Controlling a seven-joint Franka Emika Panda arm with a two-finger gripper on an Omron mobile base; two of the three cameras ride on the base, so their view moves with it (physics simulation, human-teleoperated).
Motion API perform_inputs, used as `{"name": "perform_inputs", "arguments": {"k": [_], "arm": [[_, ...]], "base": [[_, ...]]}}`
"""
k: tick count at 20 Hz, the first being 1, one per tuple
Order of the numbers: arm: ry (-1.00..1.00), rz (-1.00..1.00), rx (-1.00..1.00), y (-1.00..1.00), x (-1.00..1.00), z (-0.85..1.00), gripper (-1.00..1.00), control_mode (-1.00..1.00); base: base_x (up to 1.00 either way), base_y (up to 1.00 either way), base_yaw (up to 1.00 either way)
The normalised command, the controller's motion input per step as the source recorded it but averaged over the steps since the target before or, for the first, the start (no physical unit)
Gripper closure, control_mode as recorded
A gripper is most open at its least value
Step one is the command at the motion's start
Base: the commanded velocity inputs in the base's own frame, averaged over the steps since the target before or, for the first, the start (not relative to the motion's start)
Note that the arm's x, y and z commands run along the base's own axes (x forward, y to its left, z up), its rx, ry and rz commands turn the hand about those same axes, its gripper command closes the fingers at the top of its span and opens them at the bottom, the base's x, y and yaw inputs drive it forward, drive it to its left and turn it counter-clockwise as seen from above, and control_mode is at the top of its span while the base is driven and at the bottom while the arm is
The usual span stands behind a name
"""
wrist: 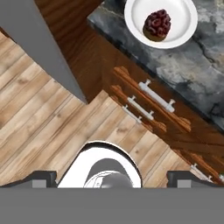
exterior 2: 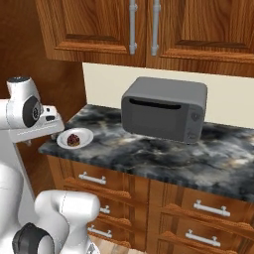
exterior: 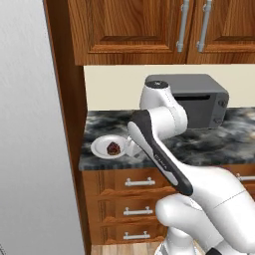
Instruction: Take the baked cake out of the oven and place it on the plate for cooling. Then close the oven door.
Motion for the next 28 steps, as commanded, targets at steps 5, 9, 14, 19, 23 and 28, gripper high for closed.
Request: {"name": "perform_inputs", "arguments": {"k": [5, 9, 14, 19, 23, 28], "arm": [[0.00, 0.00, 0.04, -0.07, -0.35, -0.11, -1.00, -1.00], [0.00, 0.00, 0.00, 0.00, 0.00, 0.00, -1.00, 1.00], [0.00, 0.00, 0.00, 0.00, 0.00, 0.00, -1.00, 1.00], [0.00, 0.00, 0.00, 0.00, 0.00, 0.00, -1.00, 1.00], [0.00, 0.00, 0.00, 0.00, 0.00, 0.00, -1.00, 1.00], [0.00, 0.00, 0.00, 0.00, 0.00, 0.00, -1.00, 1.00]], "base": [[0.00, 0.00, 0.00], [-1.00, 0.01, 0.00], [-0.95, 0.38, 0.34], [-0.27, 0.53, 0.77], [0.05, 0.36, 0.77], [0.60, 0.19, 0.51]]}}
